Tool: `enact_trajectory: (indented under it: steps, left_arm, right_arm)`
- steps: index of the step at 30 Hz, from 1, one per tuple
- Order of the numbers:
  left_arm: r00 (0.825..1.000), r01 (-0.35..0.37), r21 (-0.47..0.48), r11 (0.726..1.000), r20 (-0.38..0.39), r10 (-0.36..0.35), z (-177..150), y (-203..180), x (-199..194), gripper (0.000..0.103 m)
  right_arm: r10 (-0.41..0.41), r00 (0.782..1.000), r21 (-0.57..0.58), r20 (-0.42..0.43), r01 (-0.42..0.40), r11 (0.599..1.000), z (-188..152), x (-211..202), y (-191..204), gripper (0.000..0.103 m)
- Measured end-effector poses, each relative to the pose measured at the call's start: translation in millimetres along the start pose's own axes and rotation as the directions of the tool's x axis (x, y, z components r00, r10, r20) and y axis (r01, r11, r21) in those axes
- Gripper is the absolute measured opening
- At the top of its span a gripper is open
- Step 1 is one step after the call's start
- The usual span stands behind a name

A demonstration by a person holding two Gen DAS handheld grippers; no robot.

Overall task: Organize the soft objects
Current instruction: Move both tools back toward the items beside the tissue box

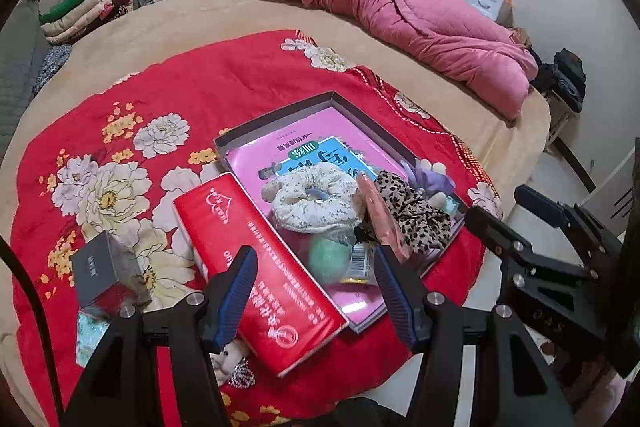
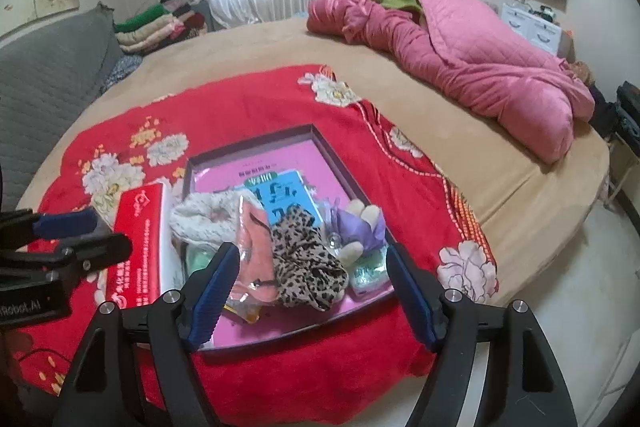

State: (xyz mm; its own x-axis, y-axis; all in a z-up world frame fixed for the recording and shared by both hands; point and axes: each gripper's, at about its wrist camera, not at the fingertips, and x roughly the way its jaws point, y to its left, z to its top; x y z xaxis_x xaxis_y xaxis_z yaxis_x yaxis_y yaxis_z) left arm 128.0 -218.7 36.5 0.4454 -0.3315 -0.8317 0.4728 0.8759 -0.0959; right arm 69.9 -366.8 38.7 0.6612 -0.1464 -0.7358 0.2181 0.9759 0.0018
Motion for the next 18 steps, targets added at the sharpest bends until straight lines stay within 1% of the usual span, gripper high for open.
enact_trajectory:
  steps: [2,5,8,14,18]
  left_arm:
    - [1.000,-0.012,0.006,1.000,0.009,0.012,-4.5,0.3,-7.0,0.060]
    - [1.000,-0.006,-0.009,1.000,0.014,0.006,-11.8,6.6,-17.0,0.060]
    - [1.000,-0.018,-0.013,1.000,0.021,0.018,-19.5,13.8,-26.4,0.060]
    - [0.998,-0.051,-0.032,0.998,0.037,0.053,-35.1,34.7,-43.3,0.060]
    - [0.997,-0.059,-0.064,0.996,0.046,0.062,-44.9,54.6,-55.0,0.060]
  right_arm:
    - [-0.002,1.000,0.006,0.011,0.002,1.000,0.8,-5.3,0.6,0.077]
    - [0.002,1.000,0.002,0.026,-0.002,1.000,2.0,-14.0,4.7,0.078]
    - [0.015,0.999,-0.012,0.039,-0.014,1.000,3.1,-21.3,11.8,0.078]
    - [0.042,0.997,-0.077,0.068,-0.037,0.996,5.8,-36.8,43.2,0.078]
    - [0.071,0.994,-0.124,0.079,-0.060,0.990,7.8,-45.7,68.0,0.078]
